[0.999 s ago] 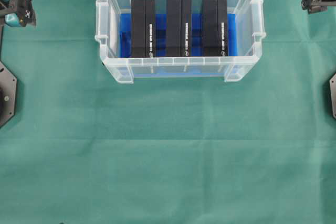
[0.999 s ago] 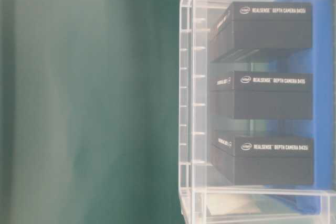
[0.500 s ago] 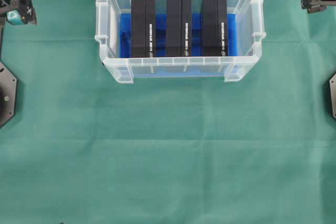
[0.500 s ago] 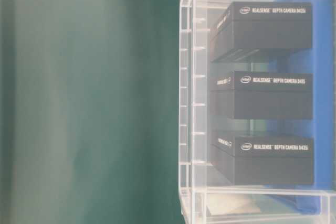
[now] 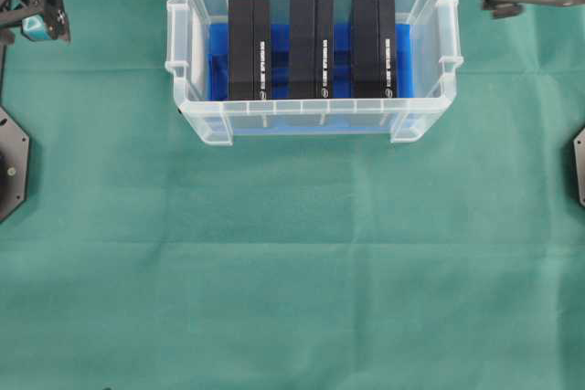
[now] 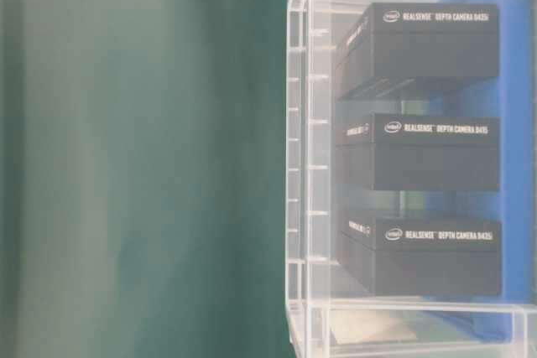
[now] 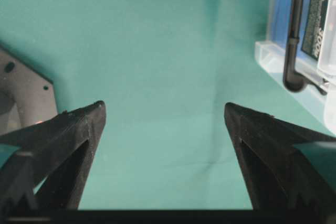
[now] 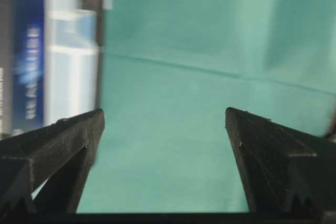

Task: Take out the box from the case.
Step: 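Move the open right gripper over the middle pair of black boxes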

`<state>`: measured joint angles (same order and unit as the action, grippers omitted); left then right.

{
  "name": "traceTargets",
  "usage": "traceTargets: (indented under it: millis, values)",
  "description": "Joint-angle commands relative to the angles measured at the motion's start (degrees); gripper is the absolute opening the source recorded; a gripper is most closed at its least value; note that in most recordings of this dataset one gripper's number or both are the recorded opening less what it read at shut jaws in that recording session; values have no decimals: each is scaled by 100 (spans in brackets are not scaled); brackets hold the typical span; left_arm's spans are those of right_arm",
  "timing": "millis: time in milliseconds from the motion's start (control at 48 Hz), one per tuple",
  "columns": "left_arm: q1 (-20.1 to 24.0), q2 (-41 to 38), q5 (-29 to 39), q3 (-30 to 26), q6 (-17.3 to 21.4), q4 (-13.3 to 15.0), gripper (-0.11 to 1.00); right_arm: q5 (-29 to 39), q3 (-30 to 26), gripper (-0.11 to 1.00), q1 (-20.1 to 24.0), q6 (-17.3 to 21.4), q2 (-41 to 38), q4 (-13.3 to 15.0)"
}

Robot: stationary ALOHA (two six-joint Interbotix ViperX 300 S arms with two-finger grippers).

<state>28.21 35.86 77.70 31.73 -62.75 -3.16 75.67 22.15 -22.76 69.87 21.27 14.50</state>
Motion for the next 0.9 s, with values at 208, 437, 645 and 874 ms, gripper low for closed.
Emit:
traceTargets:
  millis: [208, 437, 645, 874]
  values:
    - [26, -9, -9, -132, -9, 0, 99, -105, -914, 94, 290, 193, -791, 0]
    - [26, -18, -9, -132, -9, 0, 99, -141, -1477, 94, 457, 290, -1310, 0]
    - [26, -18, -9, -141, -9, 0, 99, -149, -1925, 94, 589, 369, -1714, 0]
    - [26, -18, -9, -132, -9, 0, 99, -149, -2320, 94, 747, 483, -2092, 9]
